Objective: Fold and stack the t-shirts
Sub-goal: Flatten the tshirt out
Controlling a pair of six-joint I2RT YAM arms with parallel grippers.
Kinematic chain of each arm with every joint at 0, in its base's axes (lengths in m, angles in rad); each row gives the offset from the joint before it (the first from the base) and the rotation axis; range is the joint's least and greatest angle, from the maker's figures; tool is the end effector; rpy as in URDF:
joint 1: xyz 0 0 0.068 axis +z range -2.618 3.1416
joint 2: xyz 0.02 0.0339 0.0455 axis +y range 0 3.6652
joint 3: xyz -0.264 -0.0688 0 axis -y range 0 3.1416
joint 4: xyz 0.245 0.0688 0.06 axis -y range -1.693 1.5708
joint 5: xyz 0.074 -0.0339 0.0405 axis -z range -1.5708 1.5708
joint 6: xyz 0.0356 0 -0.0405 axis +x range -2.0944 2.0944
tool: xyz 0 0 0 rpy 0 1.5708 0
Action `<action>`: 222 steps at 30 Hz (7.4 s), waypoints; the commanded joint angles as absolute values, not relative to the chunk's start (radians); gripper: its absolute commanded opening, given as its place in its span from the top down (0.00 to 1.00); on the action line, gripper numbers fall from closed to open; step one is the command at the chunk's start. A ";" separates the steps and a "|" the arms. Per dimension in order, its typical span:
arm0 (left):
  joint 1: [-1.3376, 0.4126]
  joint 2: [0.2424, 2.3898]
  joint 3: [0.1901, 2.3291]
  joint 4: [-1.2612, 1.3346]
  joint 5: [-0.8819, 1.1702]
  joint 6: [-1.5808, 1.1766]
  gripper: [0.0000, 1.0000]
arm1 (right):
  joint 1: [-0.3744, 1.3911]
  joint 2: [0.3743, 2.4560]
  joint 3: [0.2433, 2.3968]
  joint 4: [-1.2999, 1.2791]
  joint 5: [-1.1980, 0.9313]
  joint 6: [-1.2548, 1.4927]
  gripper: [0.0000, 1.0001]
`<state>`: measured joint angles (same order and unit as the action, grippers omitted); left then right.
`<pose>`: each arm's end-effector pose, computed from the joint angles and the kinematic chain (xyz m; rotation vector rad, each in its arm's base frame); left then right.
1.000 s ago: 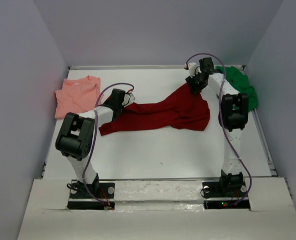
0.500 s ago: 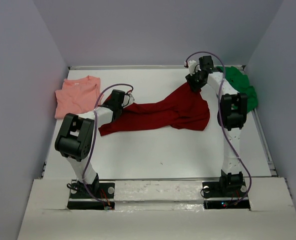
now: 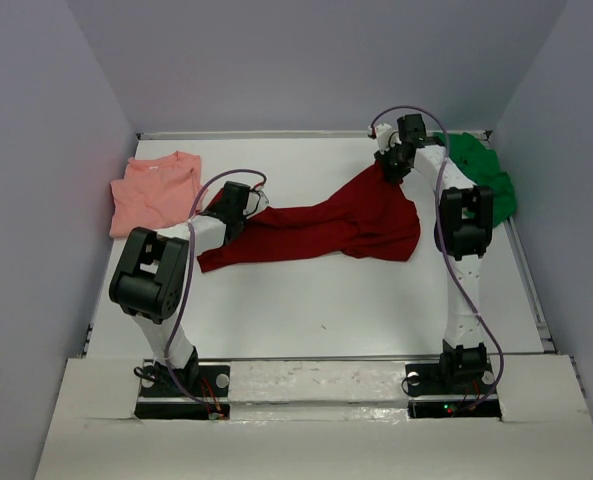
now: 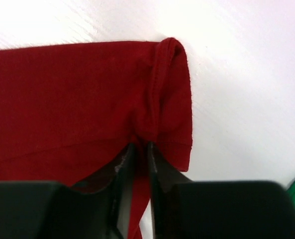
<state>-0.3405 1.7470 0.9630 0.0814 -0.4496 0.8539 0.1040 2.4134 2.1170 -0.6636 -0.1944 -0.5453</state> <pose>0.3474 -0.1067 0.1744 1.0899 2.0356 0.7781 0.5278 0.0620 0.1858 -0.8718 2.3490 0.0655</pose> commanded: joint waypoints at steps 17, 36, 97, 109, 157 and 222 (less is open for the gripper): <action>-0.342 1.562 1.029 0.064 -0.541 0.839 1.00 | 0.095 2.212 2.092 -0.678 -0.117 -0.587 1.00; -0.347 1.263 1.155 -0.046 -0.618 0.795 1.00 | 0.086 1.538 1.827 -0.729 -0.055 -0.597 1.00; -0.253 1.051 1.275 0.120 -0.467 0.598 1.00 | 0.025 1.228 1.648 -0.483 -0.043 -0.480 1.00; -0.181 0.882 1.527 -0.169 -0.166 0.443 1.00 | -0.106 1.000 1.829 -0.583 -0.107 -0.393 1.00; -0.368 1.513 1.115 0.268 -0.668 0.682 0.01 | -0.081 1.341 1.350 -0.491 -0.181 -0.457 0.41; -0.272 1.523 0.859 -0.207 -0.282 0.391 0.11 | -0.081 1.864 1.253 -0.638 -0.167 -0.288 1.00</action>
